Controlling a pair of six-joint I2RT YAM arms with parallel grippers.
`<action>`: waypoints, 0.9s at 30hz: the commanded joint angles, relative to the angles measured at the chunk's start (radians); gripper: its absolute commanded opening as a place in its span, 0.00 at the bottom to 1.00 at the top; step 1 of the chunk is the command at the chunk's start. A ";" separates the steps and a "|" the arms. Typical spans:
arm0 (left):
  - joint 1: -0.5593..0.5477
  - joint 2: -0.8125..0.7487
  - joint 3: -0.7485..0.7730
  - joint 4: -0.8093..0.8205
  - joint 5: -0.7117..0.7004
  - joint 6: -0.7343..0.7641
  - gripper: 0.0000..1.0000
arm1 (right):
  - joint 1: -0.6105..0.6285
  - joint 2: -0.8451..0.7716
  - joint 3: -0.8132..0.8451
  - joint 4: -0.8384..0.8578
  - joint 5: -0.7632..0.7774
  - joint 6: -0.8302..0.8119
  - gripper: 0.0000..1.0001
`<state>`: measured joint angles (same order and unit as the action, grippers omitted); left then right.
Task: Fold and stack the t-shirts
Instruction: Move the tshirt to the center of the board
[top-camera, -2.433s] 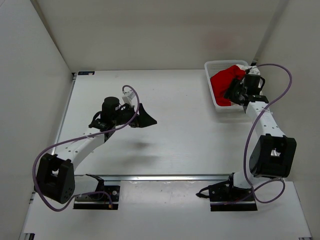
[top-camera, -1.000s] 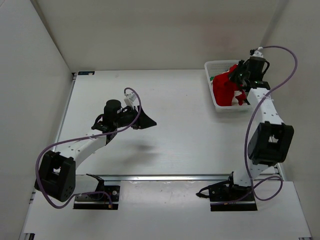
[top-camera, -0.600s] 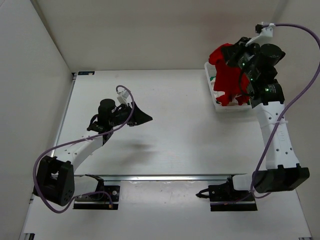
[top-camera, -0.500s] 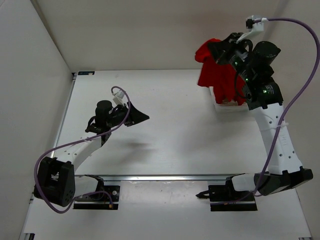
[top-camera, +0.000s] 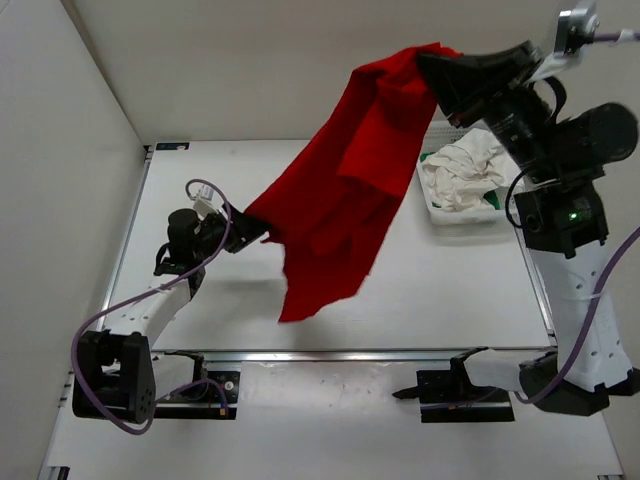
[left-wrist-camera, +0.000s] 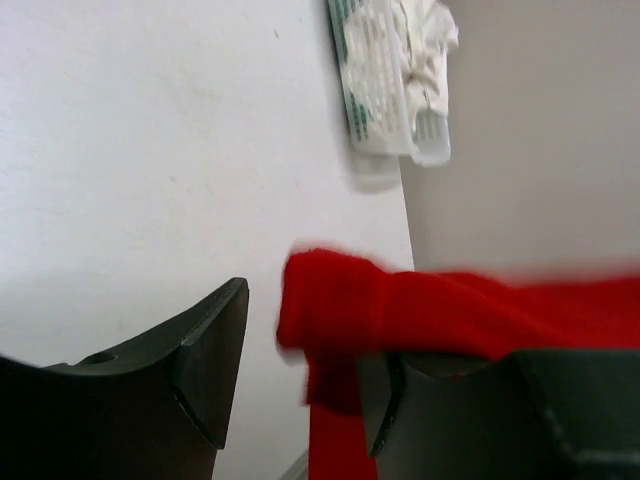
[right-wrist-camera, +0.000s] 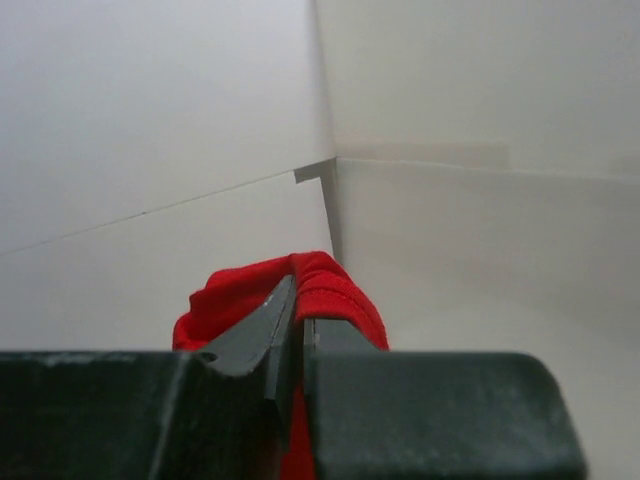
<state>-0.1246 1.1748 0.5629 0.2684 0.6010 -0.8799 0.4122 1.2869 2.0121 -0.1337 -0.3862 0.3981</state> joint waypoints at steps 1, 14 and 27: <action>0.055 -0.041 0.014 -0.034 -0.033 0.012 0.56 | -0.090 -0.061 -0.349 0.184 -0.069 0.175 0.01; -0.029 0.147 0.146 -0.134 -0.283 0.087 0.54 | -0.191 0.067 -1.244 0.415 0.121 0.352 0.16; -0.187 0.009 -0.032 -0.477 -0.530 0.308 0.86 | -0.081 -0.245 -1.528 0.186 0.368 0.208 0.25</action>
<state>-0.2993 1.2068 0.5663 -0.1291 0.1402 -0.6167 0.3202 1.0584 0.6014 0.1158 -0.0776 0.6231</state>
